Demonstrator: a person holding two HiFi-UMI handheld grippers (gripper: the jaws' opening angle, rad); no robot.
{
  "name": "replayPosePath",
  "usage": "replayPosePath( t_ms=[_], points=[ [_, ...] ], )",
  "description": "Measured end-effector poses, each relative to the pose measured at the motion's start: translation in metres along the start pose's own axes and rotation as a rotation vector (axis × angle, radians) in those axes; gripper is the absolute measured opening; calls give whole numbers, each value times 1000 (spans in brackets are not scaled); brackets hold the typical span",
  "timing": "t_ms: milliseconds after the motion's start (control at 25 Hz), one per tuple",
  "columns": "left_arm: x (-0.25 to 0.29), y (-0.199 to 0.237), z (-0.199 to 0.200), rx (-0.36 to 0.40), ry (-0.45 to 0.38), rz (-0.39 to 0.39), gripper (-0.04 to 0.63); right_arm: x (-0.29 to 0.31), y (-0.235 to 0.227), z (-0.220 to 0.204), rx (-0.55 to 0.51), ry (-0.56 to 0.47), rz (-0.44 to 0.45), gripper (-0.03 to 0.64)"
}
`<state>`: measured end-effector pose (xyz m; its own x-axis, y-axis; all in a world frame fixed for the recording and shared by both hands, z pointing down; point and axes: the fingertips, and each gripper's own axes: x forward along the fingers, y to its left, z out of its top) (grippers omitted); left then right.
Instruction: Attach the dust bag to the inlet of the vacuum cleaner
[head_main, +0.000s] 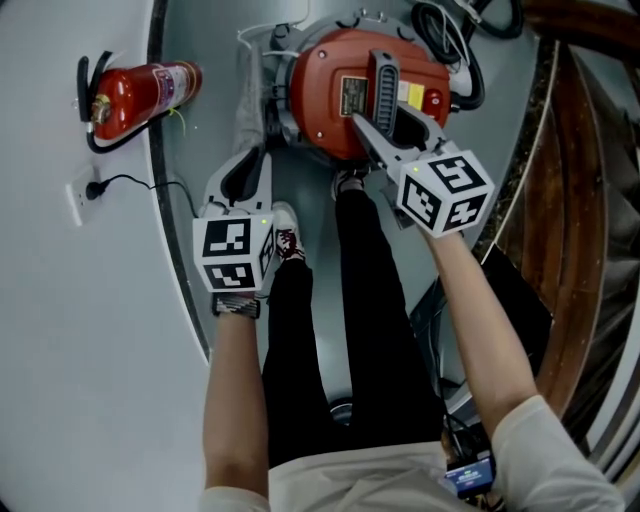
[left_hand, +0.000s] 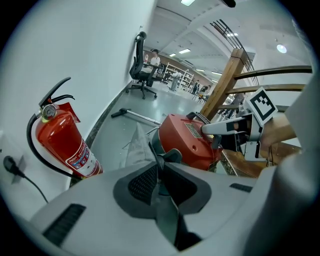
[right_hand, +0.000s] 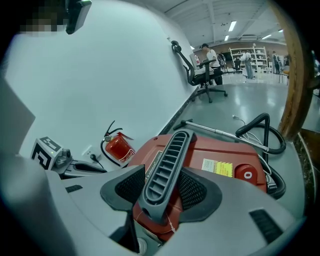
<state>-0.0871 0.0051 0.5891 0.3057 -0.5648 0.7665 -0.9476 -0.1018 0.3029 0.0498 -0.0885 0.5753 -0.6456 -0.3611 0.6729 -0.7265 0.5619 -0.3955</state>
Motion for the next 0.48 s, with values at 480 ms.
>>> replayPosePath(
  t_ms=[480],
  points=[
    [-19, 0, 9, 27, 9, 8, 43, -20, 1, -14, 31, 50, -23, 210]
  ],
)
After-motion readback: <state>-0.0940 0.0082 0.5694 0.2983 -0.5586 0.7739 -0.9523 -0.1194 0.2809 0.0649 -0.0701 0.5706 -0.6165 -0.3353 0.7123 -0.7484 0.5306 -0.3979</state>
